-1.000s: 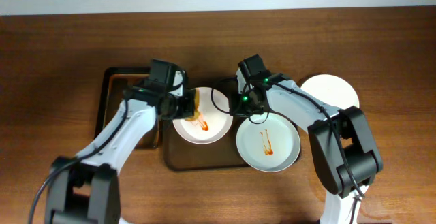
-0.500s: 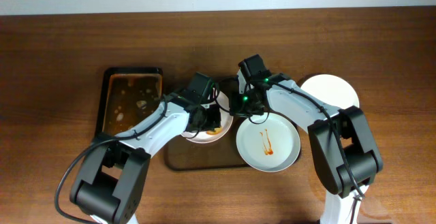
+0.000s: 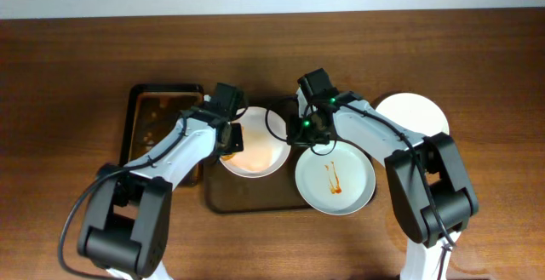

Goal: Clean dirty plates on tray and stack at the side
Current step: 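Grip the top plate with the right gripper and scrub it with the left sponge, then lift the plate with the right gripper and stack it on the cleaned plate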

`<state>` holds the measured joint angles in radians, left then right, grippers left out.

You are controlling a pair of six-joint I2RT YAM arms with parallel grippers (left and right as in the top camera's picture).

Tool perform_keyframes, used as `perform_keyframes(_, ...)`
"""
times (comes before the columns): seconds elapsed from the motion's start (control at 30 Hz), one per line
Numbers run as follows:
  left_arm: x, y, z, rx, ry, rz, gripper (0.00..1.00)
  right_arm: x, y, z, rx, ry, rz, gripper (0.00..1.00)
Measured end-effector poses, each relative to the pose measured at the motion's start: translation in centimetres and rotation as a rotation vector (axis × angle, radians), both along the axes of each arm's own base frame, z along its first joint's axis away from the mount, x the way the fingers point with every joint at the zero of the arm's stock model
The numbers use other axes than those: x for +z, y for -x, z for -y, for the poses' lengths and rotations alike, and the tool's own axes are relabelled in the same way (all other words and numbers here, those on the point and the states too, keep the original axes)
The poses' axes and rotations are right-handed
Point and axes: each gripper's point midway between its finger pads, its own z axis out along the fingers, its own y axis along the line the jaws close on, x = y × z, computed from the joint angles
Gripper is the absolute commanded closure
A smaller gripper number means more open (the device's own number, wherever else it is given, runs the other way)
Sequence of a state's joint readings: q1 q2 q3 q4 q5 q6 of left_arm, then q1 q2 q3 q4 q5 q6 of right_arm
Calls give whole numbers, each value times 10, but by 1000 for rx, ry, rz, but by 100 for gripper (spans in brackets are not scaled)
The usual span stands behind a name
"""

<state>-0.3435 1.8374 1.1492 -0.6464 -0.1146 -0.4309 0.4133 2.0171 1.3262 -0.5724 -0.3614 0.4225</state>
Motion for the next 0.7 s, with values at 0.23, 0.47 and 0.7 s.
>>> perform_keyframes(0.23, 95, -6, -20, 8, 8, 203, 100, 16, -12, 15, 5, 113, 48, 96)
perform_keyframes(0.47, 95, -22, -91, 136, 46, 209, 100, 115, -44, 57, -12, 354, 275, 96)
perform_keyframes(0.7, 53, -23, -110, 87, 171, 92, 100, 159, -43, 93, -10, 790, 455, 96)
